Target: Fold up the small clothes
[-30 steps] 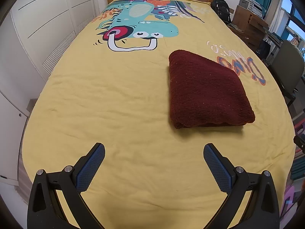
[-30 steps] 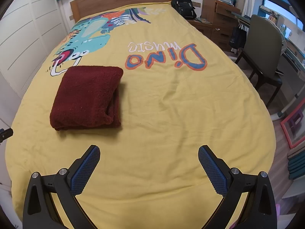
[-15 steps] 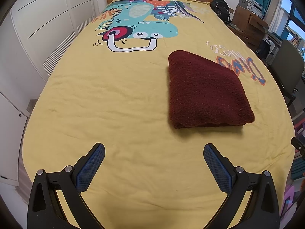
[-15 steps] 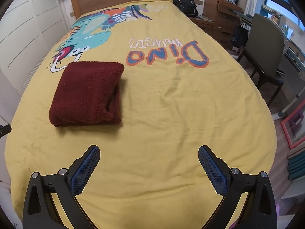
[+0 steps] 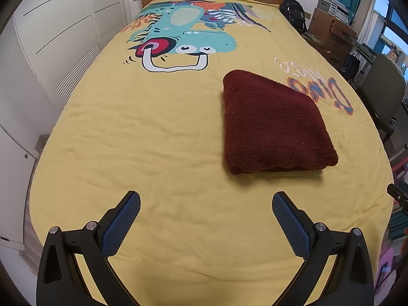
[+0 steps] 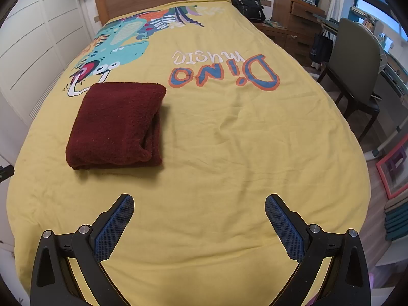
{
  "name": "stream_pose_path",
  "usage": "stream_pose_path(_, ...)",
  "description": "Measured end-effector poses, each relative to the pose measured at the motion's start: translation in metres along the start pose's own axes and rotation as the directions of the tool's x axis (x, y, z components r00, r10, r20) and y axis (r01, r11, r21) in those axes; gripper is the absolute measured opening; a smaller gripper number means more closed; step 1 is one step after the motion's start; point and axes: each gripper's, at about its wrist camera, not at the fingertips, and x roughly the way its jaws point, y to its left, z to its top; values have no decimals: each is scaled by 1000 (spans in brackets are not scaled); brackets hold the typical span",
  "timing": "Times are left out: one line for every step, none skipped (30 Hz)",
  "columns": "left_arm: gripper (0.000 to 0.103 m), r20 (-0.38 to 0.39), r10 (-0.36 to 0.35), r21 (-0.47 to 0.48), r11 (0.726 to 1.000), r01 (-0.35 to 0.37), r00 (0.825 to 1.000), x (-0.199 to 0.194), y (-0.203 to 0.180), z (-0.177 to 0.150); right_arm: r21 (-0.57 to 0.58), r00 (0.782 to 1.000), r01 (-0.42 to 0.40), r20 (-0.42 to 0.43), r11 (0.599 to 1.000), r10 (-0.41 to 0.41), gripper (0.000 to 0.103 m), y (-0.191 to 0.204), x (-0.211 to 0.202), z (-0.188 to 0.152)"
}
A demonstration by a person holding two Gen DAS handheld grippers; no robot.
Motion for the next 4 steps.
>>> stream_pose_path(102,0,2,0,1000,-2,1000,0,0,0,0,1000,0,0,1000,0,103,0,0,0)
stream_pose_path(102,0,3,0,1000,-3,1000,0,0,0,0,1000,0,-1,1000,0,103,0,0,0)
stream_pose_path(102,0,3,0,1000,-3,1000,0,0,0,0,1000,0,-1,1000,0,103,0,0,0)
stream_pose_path(102,-2,3,-1,1000,-3,1000,-1,0,1,0,1000,2,-1,1000,-2,103,0,0,0)
